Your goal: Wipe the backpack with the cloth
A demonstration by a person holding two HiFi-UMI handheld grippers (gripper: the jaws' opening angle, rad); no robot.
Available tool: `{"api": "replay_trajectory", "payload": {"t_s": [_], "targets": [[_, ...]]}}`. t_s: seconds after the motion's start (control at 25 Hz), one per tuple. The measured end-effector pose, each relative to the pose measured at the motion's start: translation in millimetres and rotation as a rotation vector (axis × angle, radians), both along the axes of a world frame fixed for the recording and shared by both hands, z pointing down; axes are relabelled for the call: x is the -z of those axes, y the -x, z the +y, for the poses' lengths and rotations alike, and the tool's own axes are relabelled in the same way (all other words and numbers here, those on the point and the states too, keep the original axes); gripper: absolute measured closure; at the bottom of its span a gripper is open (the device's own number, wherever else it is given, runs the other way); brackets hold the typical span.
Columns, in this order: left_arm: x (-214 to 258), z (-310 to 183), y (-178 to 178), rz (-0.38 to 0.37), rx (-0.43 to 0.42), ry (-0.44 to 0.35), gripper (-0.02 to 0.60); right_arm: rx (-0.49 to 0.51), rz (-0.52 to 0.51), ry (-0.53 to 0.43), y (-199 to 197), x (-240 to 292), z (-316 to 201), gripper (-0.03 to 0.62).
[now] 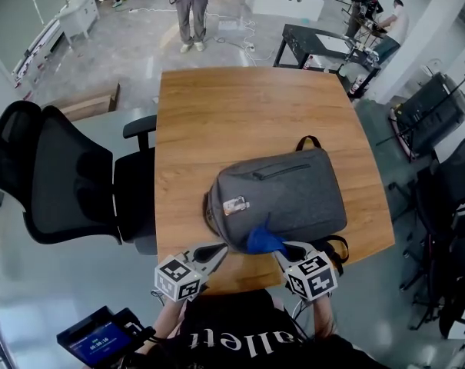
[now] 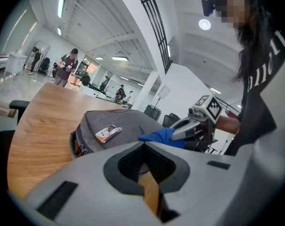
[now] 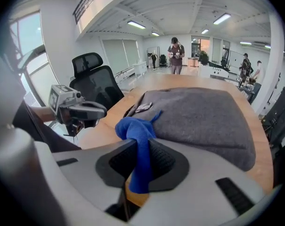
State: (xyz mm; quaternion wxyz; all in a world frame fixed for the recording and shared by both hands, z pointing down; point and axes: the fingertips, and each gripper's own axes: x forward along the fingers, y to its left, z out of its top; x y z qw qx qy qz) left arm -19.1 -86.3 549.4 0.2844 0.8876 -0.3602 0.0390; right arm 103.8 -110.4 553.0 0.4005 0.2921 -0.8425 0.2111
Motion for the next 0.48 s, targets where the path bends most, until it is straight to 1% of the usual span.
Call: {"api": "replay_trajectory", "payload": {"t_s": [0.16,0.32,0.4,0.48], "targets": [[0,-2,1,0.001,0.007,-0.008,0.580,0.013,-0.014,-0.132,1,34,-55,0.530],[2,-3,5,0.002,0.023,-0.012,0.580,0.018,0.010,-0.259,2,66,-132,0.530],[2,-3,8,0.003,0.030,-0.012,0.581,-0.003,0.031,-0.290,1,72,-171,0.530],[1,-3,11,0.003,0.039,-0.014,0.580,-0.035,0.047,-0.300,1,73,-206,0.530]]}}
